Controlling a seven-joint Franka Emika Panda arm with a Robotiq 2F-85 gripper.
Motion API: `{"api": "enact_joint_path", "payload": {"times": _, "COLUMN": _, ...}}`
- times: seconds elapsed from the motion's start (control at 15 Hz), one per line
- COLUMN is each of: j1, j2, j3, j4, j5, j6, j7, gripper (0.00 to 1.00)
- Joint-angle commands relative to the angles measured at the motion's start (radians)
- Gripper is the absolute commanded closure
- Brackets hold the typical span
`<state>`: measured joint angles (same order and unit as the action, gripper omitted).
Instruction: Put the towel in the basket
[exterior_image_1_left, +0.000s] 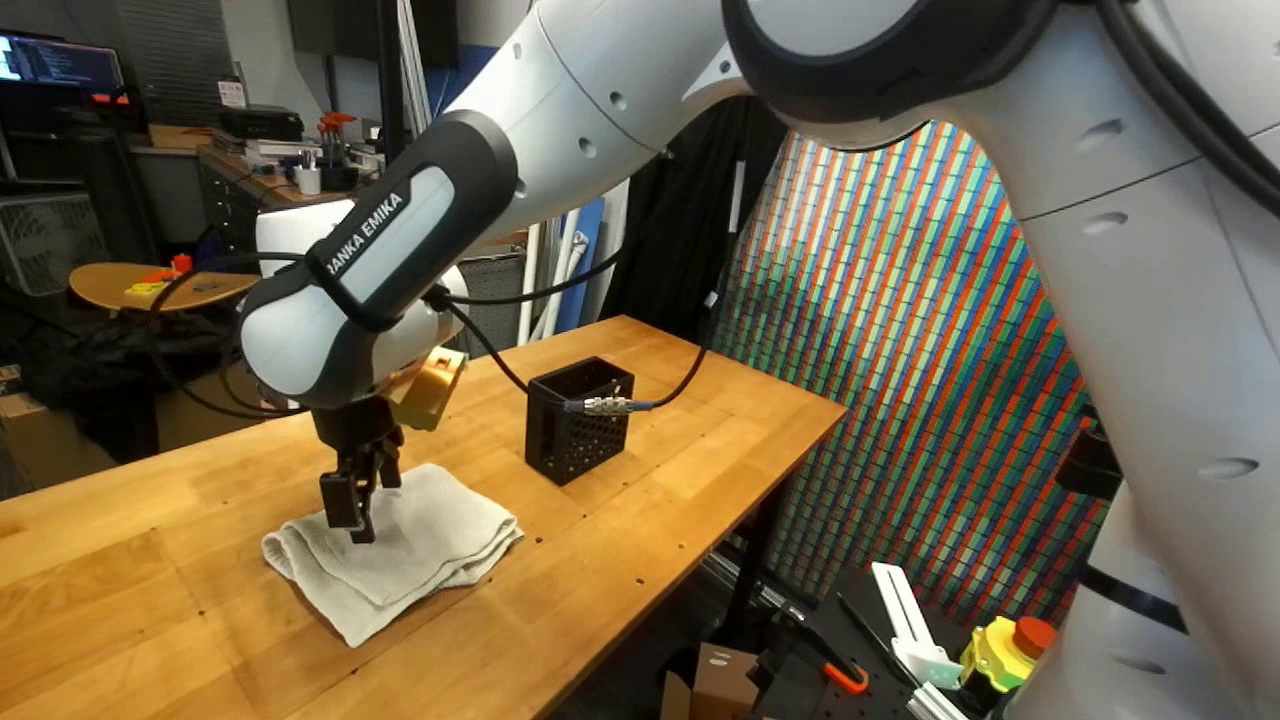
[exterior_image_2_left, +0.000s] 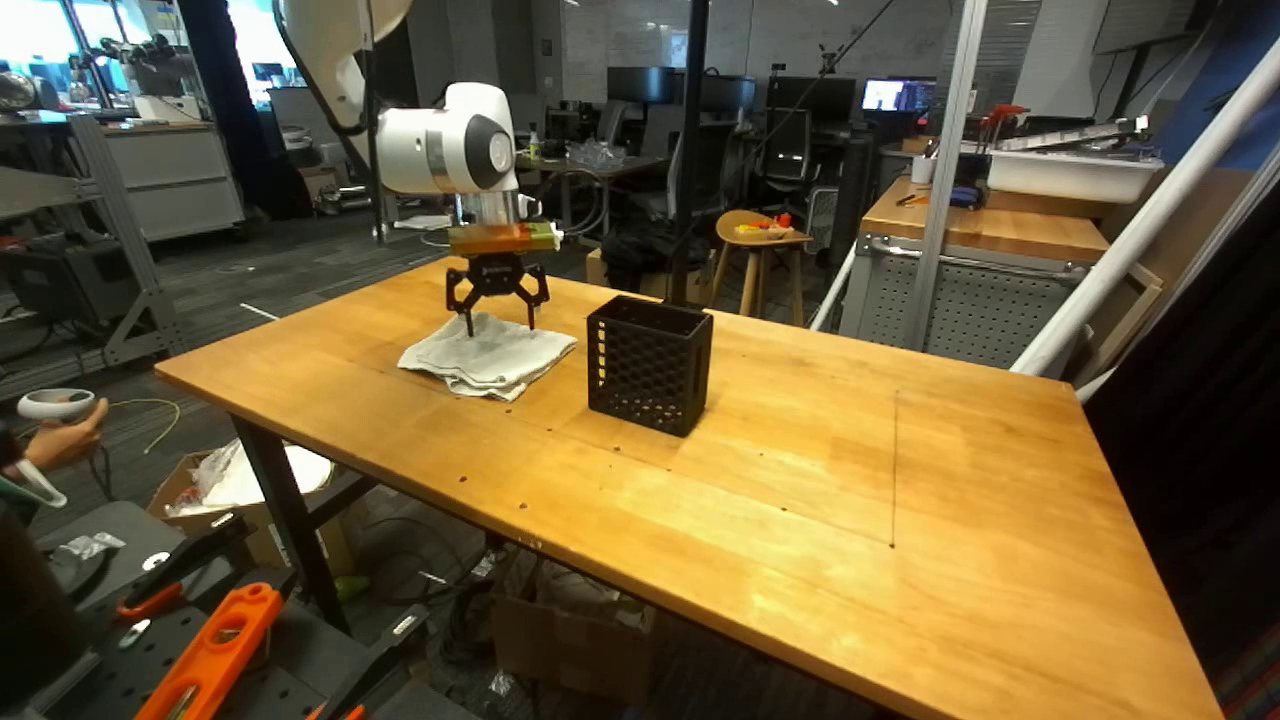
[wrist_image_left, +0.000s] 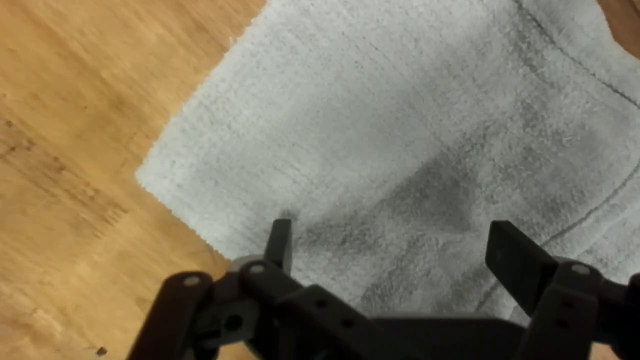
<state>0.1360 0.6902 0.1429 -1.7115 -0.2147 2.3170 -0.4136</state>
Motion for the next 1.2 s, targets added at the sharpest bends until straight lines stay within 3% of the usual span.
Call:
{"api": "enact_joint_path", "payload": {"times": 0.0, "j1": -0.020, "j2": 0.083, "j3": 0.015, "j4": 0.055, "j5": 0.006, "j6": 0.033, "j7": -0.034, "gripper": 0.00}}
{"api": "enact_joint_path", "payload": {"times": 0.27, "j1": -0.033, "j2": 0.104, "j3": 0.019, "j4": 0.048, "j5": 0.009, "j6": 0.055, "j7": -0.035, "gripper": 0.00}}
{"api": "enact_joint_path", "payload": {"times": 0.33, "j1": -0.036, "j2": 0.102, "j3": 0.020, "j4": 0.045, "j5": 0.011, "j6": 0.053, "j7": -0.033, "gripper": 0.25}}
{"api": "enact_joint_path", "payload": {"times": 0.4, "j1": -0.037, "j2": 0.098, "j3": 0.021, "j4": 0.040, "j5": 0.011, "j6": 0.051, "j7": -0.033, "gripper": 0.26}}
{"api": "enact_joint_path", "payload": {"times": 1.0, "j1": -0.055, "j2": 0.040, "j3": 0.044, "j4": 0.000, "j5": 0.026, "j6": 0.035, "j7": -0.041, "gripper": 0.93}}
{"api": "enact_joint_path", "payload": {"times": 1.13, "j1": -0.061, "j2": 0.017, "j3": 0.050, "j4": -0.017, "j5": 0.030, "j6": 0.030, "j7": -0.043, "gripper": 0.95}}
